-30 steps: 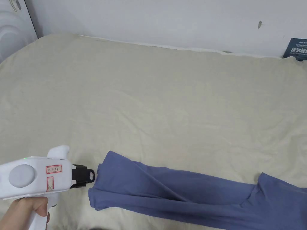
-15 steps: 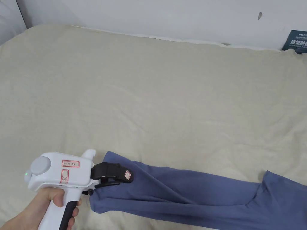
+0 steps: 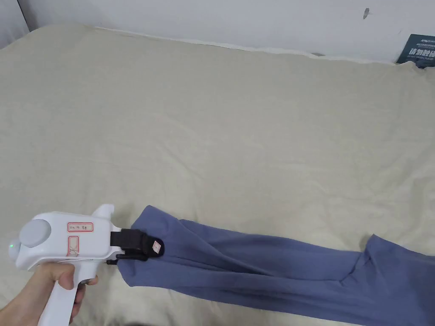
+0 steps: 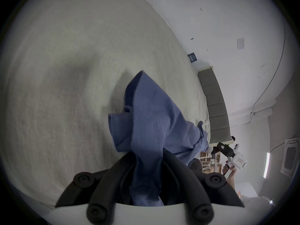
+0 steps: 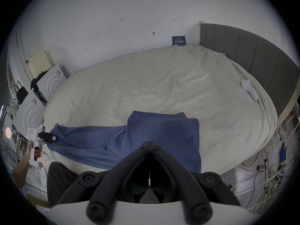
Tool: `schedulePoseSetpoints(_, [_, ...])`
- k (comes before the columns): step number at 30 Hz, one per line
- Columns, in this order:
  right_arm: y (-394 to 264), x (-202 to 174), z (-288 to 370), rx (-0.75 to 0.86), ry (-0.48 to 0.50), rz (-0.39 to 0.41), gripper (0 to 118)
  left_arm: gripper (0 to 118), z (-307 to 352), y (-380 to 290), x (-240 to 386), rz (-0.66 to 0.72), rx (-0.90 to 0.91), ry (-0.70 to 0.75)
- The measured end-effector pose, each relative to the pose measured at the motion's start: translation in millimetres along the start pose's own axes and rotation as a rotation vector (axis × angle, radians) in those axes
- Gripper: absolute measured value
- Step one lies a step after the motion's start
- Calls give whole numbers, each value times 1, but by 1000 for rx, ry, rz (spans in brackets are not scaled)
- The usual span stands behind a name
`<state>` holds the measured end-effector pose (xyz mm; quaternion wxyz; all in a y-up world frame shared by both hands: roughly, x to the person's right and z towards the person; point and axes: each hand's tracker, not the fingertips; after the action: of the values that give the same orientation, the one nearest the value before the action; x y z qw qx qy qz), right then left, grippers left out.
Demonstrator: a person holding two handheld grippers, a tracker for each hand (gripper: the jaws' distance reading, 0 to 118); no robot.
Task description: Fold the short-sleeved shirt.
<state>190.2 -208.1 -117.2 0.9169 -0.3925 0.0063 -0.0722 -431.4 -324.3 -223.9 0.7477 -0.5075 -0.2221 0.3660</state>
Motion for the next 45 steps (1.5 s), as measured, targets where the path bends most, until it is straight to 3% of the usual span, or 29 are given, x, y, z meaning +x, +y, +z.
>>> schedulePoseSetpoints(7, [7,4,6,33,24,-7,0,8,65,6,-5,37,111,117])
schedulePoseSetpoints(13, [8,7,7,50,39,1,0,8,96,7,19,5,134,300])
schedulePoseSetpoints(18, [3,7,11,54,49,3,0,8,88,3,87,-149,118,479])
schedulePoseSetpoints(20, [1,5,15,63,37,32,0,8,81,-2,121,-244,119,605])
schedulePoseSetpoints(22, [-2,4,19,69,34,66,0,8,73,-5,144,-291,128,642])
schedulePoseSetpoints(29, [-7,1,30,57,77,94,0,8,22,-25,223,-490,79,778])
schedulePoseSetpoints(43, [-19,4,31,62,127,75,0,8,-166,-84,287,-640,-126,788])
schedulePoseSetpoints(44, [-20,6,31,62,121,67,0,11,-181,-89,287,-649,-142,817])
schedulePoseSetpoints(45, [-21,8,30,59,121,60,0,28,-195,-94,288,-657,-145,820])
